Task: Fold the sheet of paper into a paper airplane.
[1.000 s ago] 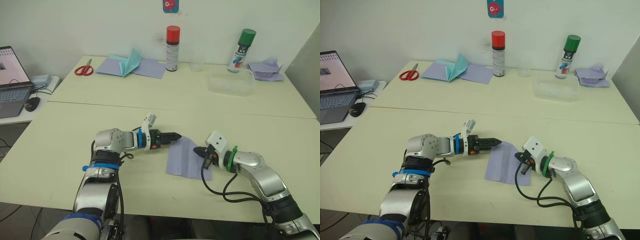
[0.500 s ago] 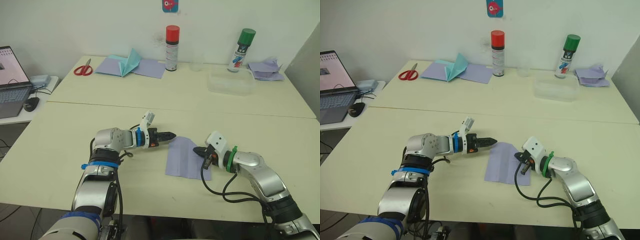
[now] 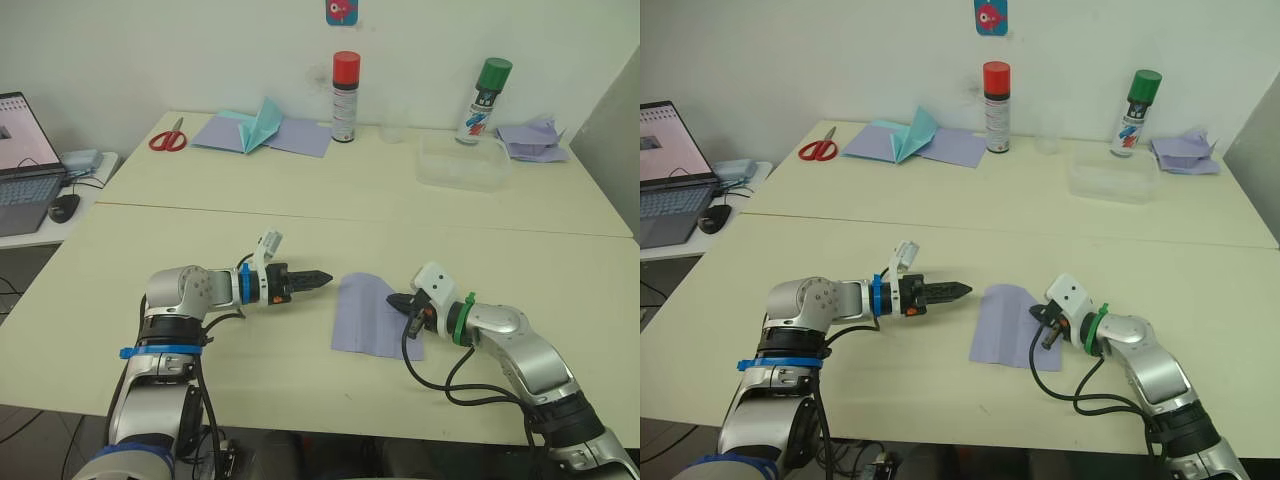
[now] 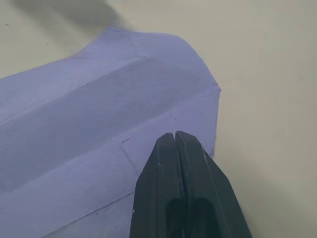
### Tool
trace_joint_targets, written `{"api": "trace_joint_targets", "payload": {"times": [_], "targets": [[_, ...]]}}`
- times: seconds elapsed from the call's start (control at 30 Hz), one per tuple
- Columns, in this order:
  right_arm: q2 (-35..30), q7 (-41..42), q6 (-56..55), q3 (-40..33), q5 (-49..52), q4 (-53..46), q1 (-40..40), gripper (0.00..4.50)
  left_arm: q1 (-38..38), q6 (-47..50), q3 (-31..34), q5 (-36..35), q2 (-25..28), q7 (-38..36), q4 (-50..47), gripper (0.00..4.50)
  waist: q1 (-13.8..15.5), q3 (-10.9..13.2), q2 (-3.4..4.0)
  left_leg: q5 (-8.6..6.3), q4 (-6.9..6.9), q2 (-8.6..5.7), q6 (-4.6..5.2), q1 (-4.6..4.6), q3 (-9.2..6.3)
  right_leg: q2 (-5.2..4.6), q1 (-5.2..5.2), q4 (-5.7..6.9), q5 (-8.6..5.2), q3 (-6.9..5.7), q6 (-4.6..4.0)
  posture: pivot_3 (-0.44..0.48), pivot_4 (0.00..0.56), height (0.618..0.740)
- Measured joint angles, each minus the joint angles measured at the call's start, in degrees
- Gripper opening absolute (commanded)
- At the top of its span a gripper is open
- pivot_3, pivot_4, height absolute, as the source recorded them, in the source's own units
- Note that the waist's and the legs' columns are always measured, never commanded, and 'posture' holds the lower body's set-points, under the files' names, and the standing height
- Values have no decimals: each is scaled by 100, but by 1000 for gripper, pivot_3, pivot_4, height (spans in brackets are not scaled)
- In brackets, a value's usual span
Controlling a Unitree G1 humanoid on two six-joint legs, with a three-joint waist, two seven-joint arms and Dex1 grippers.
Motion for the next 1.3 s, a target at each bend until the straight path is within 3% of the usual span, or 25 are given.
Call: {"api": "trace_joint_targets", "payload": {"times": [0.13,0.43,1.3], "targets": [[19,-8,-2,2,2,-11,-2,0,-262,612,314,-52,-412,601,509,2517,-11,0,-1,0,-1,-10,0,-1,-1,7,-2,0,0,-1,0,0,150,740],[18,-15,4,-1,2,-16,3,0,-1221,1031,673,94,-566,1241,1894,2517,-6,0,-1,0,-3,-13,-1,0,-1,10,-3,0,0,-5,1,0,150,740],[62,-63,24,-2,2,-76,76,0,-1489,103,441,301,-677,895,2358,2517,1,0,-1,2,-3,-12,-4,0,-1,5,-2,0,0,-6,0,0,150,740]]}}
